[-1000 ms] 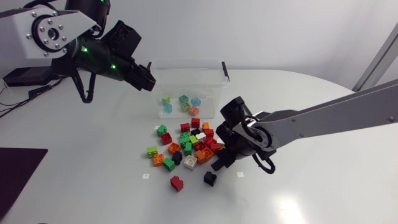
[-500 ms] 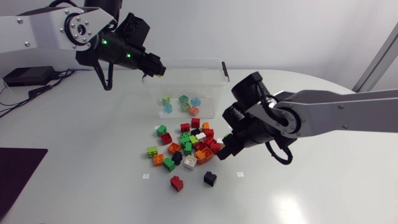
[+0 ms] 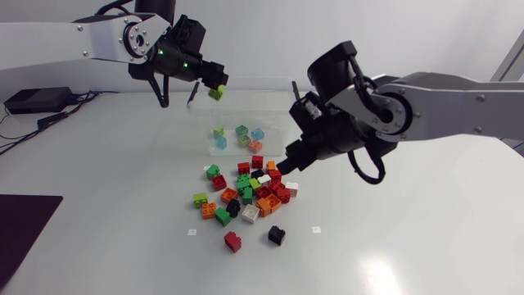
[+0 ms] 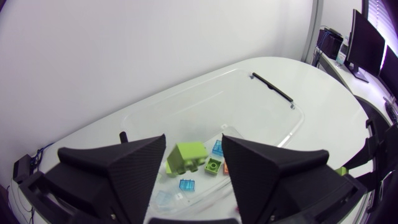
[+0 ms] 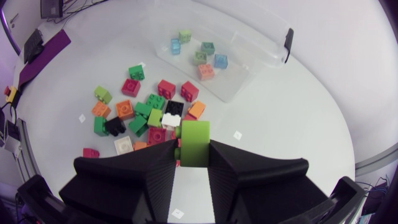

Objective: Place the duplo bricks in the container

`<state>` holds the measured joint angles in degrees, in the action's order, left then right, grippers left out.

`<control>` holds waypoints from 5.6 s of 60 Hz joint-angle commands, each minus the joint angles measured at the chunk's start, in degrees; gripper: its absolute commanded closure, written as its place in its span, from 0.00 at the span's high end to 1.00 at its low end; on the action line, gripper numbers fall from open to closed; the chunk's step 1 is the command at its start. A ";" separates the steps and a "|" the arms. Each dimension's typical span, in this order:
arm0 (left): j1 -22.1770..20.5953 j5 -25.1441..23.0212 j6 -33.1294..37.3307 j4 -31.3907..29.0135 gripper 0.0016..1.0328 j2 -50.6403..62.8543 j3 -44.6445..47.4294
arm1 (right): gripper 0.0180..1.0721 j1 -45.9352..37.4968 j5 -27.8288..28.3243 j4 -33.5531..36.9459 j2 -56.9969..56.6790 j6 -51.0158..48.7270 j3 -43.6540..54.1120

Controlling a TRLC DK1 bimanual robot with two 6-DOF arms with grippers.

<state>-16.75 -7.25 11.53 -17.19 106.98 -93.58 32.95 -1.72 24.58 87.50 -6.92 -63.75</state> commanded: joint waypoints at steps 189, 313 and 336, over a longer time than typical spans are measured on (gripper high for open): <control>2.78 -10.77 51.84 -4.52 0.52 -1.25 36.10 | 0.91 -0.25 4.26 -7.26 -9.72 1.91 9.34; 1.46 -10.60 22.40 -6.36 0.14 -13.73 14.57 | 0.26 10.38 3.56 -2.34 8.65 -5.83 13.21; 0.93 -10.16 15.19 -3.82 0.15 -0.81 1.91 | 0.26 5.99 4.62 2.32 1.35 -6.79 8.81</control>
<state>-15.29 -17.50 29.47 -21.89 102.67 -88.01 39.90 2.46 25.74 90.30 -12.40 -52.66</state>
